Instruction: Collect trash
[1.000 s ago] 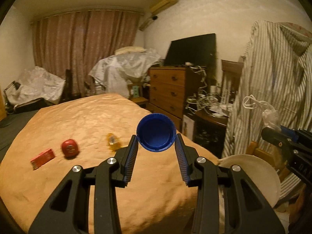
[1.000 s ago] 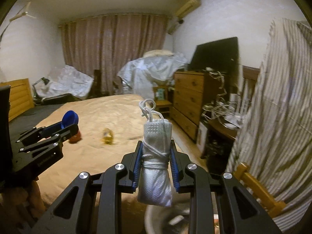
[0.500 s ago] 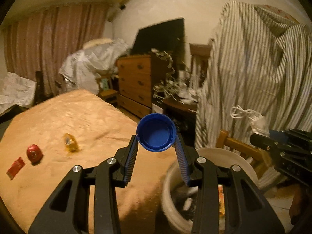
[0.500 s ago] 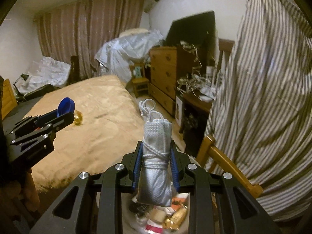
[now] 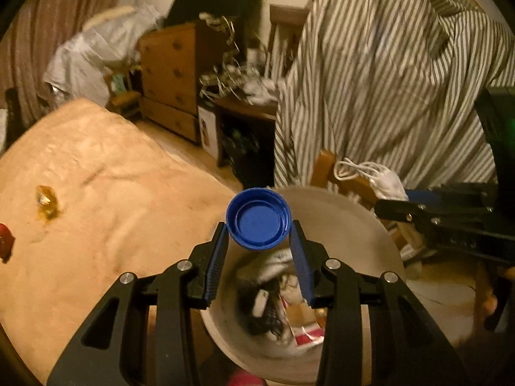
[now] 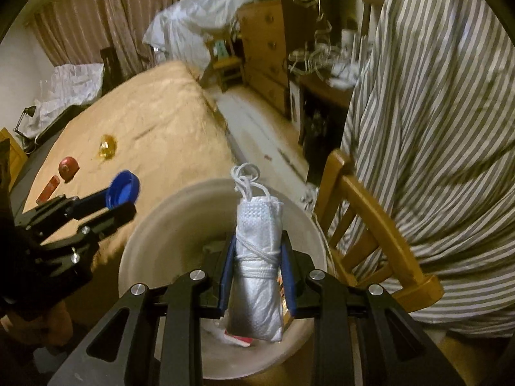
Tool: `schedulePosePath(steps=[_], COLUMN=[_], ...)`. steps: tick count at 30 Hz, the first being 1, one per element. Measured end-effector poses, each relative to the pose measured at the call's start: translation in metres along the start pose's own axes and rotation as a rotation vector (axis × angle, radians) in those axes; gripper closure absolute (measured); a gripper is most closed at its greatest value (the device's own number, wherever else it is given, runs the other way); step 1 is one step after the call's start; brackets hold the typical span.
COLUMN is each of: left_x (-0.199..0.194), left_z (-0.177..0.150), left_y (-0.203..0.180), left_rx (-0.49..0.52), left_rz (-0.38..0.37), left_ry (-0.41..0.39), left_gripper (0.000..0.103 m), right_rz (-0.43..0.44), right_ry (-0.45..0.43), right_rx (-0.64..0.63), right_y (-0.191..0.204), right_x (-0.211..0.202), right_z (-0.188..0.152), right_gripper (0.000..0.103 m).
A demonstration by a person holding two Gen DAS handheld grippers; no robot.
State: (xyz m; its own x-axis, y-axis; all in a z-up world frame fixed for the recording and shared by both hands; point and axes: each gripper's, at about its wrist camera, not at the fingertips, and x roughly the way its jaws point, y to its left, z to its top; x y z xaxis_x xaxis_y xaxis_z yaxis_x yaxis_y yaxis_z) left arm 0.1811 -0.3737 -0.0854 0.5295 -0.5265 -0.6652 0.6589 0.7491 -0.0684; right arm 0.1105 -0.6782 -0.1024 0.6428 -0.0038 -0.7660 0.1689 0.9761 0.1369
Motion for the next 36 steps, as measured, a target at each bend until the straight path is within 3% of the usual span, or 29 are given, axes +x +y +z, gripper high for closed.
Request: schedulePosePath(steps=[11,24,26,27,28,32,36], left_x=[0.020,0.020,0.019,0.018,0.017,0.016,0.008], left_z=[-0.001,0.002,0.003,0.003,0.003,0.003,0.004], left_y=[0.002,0.003,0.003,0.004,0.005,0.013,0.019], left_rx=[0.011,0.007,0.009,0.005,0.003,-0.017,-0.024], left_rz=[-0.023,-0.012,-0.008,0.003,0.011,0.021,0.035], left_ry=[0.077,0.070,0.069,0.062,0.055,0.055,0.035], left_gripper=[0.065,0.065,0.054,0.037,0.028,0.026,0.015], right_rz=[0.020,0.052,0.058,0.065,0.078,0.090,0.097], right_ry=[0.073,0.055,0.050,0.048,0.042,0.029,0.007], right_rx=[0.028,0.041,0.046,0.052,0.064,0.076,0.088], right_y=[-0.010,-0.005,-0.005,-0.005,-0.007,-0.005,-0.001], right_x=[0.015,0.014,0.015,0.014,0.014,0.011,0.003], right_z=[-0.006,-0.009,-0.008,-0.009,-0.009,-0.011,-0.013], right_gripper=[0.075,0.075,0.073,0.072,0.069,0.066,0.058])
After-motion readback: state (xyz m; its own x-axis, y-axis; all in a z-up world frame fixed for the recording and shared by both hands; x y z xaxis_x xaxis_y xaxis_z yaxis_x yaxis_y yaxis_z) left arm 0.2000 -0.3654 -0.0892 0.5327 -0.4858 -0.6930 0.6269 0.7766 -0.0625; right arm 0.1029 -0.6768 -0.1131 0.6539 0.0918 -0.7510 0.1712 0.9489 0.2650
